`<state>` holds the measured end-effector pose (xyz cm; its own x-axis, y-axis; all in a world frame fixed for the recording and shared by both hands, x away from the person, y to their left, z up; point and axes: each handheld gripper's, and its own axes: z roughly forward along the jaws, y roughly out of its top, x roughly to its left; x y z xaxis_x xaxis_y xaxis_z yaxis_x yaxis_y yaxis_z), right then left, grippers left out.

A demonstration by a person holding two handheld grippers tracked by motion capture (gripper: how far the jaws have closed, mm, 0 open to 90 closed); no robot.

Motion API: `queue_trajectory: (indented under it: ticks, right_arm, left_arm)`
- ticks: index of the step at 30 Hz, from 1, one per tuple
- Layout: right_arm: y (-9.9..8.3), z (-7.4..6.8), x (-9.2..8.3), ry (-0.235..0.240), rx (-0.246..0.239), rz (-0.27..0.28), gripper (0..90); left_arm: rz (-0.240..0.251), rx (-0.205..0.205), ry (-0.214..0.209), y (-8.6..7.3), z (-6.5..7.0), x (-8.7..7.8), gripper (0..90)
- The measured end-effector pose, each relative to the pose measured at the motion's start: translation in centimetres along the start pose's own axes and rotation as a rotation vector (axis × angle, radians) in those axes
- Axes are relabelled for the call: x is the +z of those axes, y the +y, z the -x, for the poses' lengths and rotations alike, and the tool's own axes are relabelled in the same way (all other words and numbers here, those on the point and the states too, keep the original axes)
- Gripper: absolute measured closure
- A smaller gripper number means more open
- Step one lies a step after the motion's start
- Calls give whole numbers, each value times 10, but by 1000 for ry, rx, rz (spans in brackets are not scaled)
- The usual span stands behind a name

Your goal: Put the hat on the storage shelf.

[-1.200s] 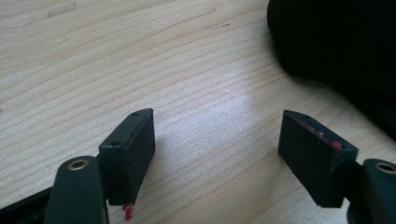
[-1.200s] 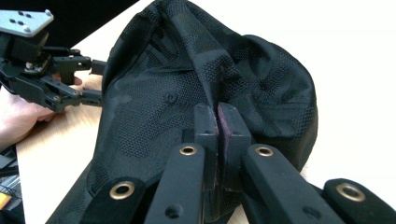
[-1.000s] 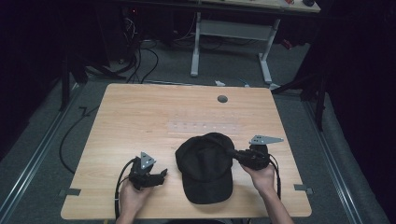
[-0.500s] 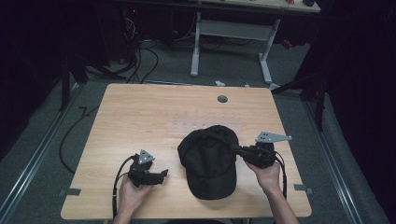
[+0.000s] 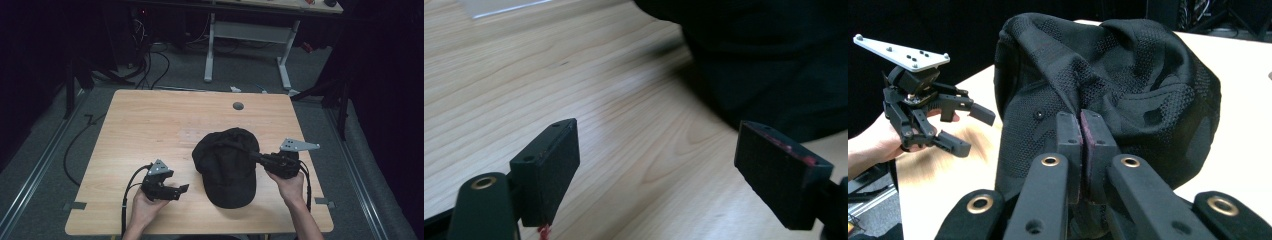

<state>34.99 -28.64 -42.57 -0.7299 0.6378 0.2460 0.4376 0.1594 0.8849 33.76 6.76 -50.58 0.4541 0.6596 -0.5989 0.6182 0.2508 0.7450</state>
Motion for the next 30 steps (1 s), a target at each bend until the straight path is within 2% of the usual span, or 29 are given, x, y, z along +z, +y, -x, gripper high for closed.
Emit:
queue_trajectory:
  ticks: [1, 3, 16, 19, 30]
  right_arm:
    - [2, 0, -2, 6, -3, 15, 885]
    - [4, 0, -4, 9, -5, 21, 885]
    - [15, -8, -11, 66, -38, 66, 885]
    - [16, -9, -11, 82, -42, 74, 885]
    - [17, -13, -6, 142, -41, 96, 885]
  left_arm:
    - [-7, -1, -24, 2, 4, -1, 180]
    - [-9, -4, -41, 3, 7, -1, 178]
    - [-45, -21, -122, 7, 20, 6, 180]
    - [-53, -27, -153, 9, 24, 7, 181]
    - [-72, -62, -202, 8, 27, 12, 191]
